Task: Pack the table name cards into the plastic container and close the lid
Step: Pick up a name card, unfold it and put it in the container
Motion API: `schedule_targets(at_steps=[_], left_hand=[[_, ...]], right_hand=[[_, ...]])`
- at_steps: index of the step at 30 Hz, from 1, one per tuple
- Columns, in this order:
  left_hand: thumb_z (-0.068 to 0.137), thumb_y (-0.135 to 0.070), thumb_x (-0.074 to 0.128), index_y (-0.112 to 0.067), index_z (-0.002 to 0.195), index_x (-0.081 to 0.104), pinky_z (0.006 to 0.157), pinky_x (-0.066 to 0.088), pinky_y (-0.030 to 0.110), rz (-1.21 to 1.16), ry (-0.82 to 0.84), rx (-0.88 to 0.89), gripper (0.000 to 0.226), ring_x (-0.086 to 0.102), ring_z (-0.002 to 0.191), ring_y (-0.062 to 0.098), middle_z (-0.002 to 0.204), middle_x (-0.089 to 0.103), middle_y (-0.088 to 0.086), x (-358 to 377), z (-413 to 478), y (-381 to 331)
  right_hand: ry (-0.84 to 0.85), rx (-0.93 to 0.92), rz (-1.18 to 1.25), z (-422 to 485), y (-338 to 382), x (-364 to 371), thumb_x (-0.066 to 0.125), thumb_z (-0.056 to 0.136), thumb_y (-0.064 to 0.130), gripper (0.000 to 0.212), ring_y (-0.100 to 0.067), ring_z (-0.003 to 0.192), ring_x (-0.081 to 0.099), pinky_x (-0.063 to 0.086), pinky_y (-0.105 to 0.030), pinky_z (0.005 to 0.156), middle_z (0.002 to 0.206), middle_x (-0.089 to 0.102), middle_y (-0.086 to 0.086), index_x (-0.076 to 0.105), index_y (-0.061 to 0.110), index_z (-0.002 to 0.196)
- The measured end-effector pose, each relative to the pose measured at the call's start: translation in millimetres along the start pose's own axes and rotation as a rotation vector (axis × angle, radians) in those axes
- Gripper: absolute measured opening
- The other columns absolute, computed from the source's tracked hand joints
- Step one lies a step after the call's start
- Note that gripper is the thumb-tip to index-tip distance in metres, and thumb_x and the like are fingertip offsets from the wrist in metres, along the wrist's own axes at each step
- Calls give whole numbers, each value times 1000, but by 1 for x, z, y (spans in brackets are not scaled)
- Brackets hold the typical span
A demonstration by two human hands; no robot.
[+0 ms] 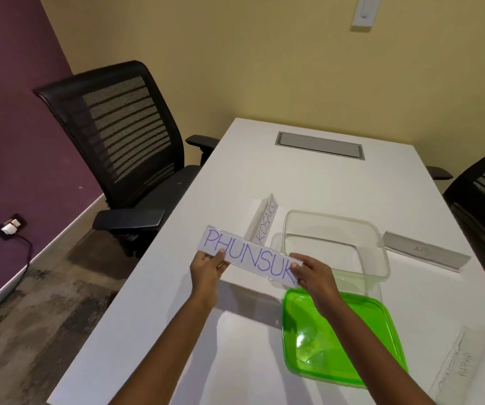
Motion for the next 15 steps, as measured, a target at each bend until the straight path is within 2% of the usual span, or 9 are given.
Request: schedule_targets(at_steps=[1,2,4,5,7,10,12,13,15], left_hand=[[91,3,53,0,98,56,64,58,20,-5,9,25,9,61,80,24,90,60,13,2,1,-8],[91,3,52,0,113,55,67,56,22,17,14,44,22,61,89,27,100,61,14,3,4,-13],[91,0,53,-2,123,53,61,56,18,111,4,70,31,59,95,27,105,61,14,6,8,-21],[91,-1,54,-1,122,54,58,55,15,182,9,87,31,59,94,27,104,61,14,10,9,-25],[90,0,55,1,120,58,59,54,14,336,37,127,30,59,91,26,103,62,14,22,11,-28],[89,3,56,4,120,60,77,53,25,508,59,180,31,58,90,23,100,62,13,46,13,-31],[89,2,56,1,119,62,86,50,30,584,74,204,30,57,93,21,108,65,17,68,11,-31],[90,1,55,0,118,63,90,50,33,605,79,222,30,57,95,21,115,66,18,79,11,-30],[91,-2,53,-2,118,64,95,49,36,645,93,253,30,59,99,24,122,65,17,102,10,-30]], right_hand=[[-14,-29,-44,2,5,-10,53,89,-8,31,-14,68,58,52,-11,52,77,62,-6,58,-7,120],[-26,-62,-92,4,10,-19,53,88,-8,31,-8,61,57,51,-8,50,66,60,1,58,-7,119],[-45,-137,-186,7,22,-37,53,87,-11,29,0,50,55,50,-9,52,47,55,12,60,-8,115],[-62,-176,-231,8,29,-45,54,87,-11,27,-1,50,54,50,-14,57,45,54,12,62,-8,113],[-110,-248,-316,11,44,-60,58,85,-8,28,-9,57,49,45,-25,67,53,49,6,64,-6,112],[-195,-341,-455,16,66,-79,62,85,-1,27,-15,67,49,39,-16,63,65,52,-2,66,1,112],[-265,-371,-540,20,77,-91,60,86,3,26,-18,76,52,38,-8,57,75,59,-10,67,2,112],[-296,-366,-569,24,81,-97,60,87,3,27,-18,80,52,37,-9,56,82,63,-15,66,1,113],[-339,-314,-615,28,87,-106,58,88,6,31,-19,87,54,38,-19,71,95,66,-21,63,-2,118]])
Point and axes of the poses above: each hand's wrist, its own z-axis towards the middle knuckle, its own x-axis out of the palm, y = z × x, the point moved 4 cm from there along z, towards the middle knuckle
